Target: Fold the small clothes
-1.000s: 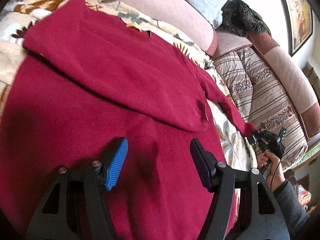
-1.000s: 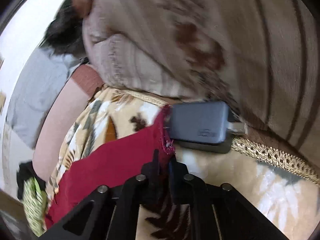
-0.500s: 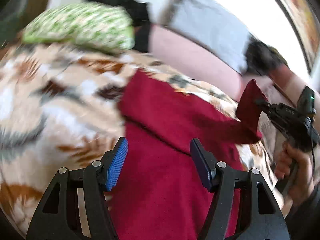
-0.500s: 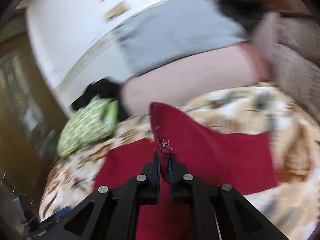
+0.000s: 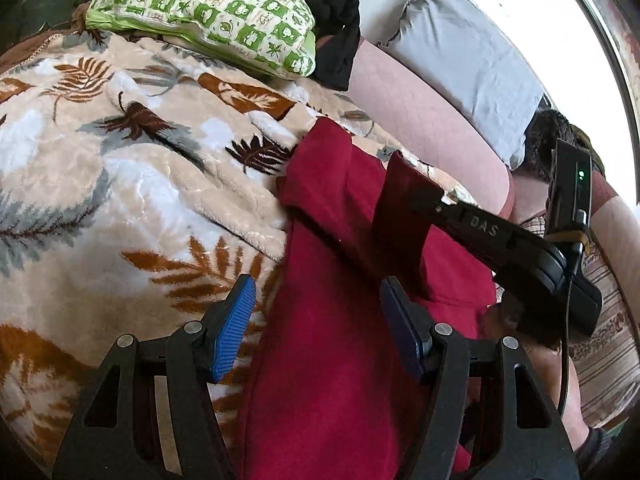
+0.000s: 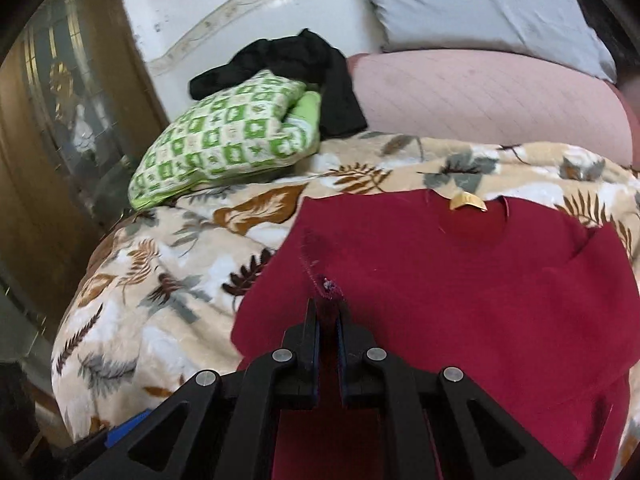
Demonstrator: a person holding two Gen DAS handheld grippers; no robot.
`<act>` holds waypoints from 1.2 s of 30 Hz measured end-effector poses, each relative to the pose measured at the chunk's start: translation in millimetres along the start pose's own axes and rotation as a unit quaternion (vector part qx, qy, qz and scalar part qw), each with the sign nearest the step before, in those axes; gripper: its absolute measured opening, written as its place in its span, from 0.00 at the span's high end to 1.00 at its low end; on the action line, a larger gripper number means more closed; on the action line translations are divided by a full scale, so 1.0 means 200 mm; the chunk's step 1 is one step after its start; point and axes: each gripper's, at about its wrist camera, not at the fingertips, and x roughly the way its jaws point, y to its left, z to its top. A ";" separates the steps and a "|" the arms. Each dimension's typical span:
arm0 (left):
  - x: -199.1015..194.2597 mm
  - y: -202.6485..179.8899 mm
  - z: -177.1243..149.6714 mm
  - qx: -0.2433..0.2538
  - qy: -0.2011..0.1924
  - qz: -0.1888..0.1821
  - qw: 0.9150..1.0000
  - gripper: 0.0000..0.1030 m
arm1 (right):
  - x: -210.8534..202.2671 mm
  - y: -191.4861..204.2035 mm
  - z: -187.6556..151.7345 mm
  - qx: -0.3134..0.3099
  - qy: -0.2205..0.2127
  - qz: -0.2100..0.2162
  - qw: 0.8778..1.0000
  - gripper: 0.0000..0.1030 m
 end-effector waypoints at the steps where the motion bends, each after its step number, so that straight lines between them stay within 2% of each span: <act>1: 0.00 0.00 0.00 -0.001 0.000 0.001 1.000 0.37 | 0.01 0.00 0.01 0.004 0.001 0.006 1.000 0.94; 2: -0.01 0.00 0.00 -0.003 -0.002 0.002 1.000 0.37 | 0.03 -0.01 0.02 0.011 0.014 0.015 1.000 0.92; 3: -0.02 0.01 0.00 -0.005 -0.004 0.002 1.000 0.37 | 0.05 -0.01 0.02 0.018 0.036 0.026 0.999 0.80; 4: -0.02 0.01 0.01 -0.007 -0.007 0.002 1.000 0.37 | 0.08 0.00 0.01 0.024 0.058 0.036 0.997 0.55; 5: -0.03 0.01 0.01 -0.007 -0.010 0.003 1.000 0.37 | 0.10 0.01 -0.01 0.030 0.076 0.052 0.995 0.46; 6: -0.05 0.01 0.02 -0.005 -0.016 0.004 1.000 0.37 | 0.08 0.02 -0.03 0.029 0.078 0.064 0.994 0.42; 11: -0.09 0.03 0.04 -0.004 -0.016 0.005 1.000 0.37 | -0.10 0.00 -0.11 0.009 0.069 0.068 0.995 0.42; 17: -0.13 0.01 0.02 0.017 0.015 -0.001 1.000 0.37 | -0.52 -0.20 -0.33 -0.029 0.066 -0.013 0.997 0.42; 21: -0.17 0.07 -0.05 0.018 0.065 -0.001 0.998 0.37 | -0.84 -0.44 -0.55 0.014 0.054 -0.071 0.996 0.42; 24: -0.20 0.14 -0.20 0.023 0.100 0.000 0.995 0.37 | -1.04 -0.61 -0.73 0.071 0.049 -0.088 0.992 0.42; 27: -0.22 0.19 -0.38 0.026 0.126 -0.005 0.992 0.37 | -1.18 -0.75 -0.89 0.139 0.051 -0.053 0.988 0.42; 29: -0.25 0.19 -0.42 0.027 0.121 -0.007 0.992 0.37 | -1.23 -0.80 -0.99 0.171 0.048 -0.016 0.984 0.42; 30: -0.26 0.18 -0.42 0.025 0.123 -0.014 0.992 0.37 | -1.25 -0.82 -1.03 0.178 0.051 0.006 0.983 0.42; 36: -0.28 0.26 -0.46 -0.030 0.137 -0.045 0.989 0.37 | -1.23 -0.80 -1.09 0.170 0.072 0.040 0.982 0.42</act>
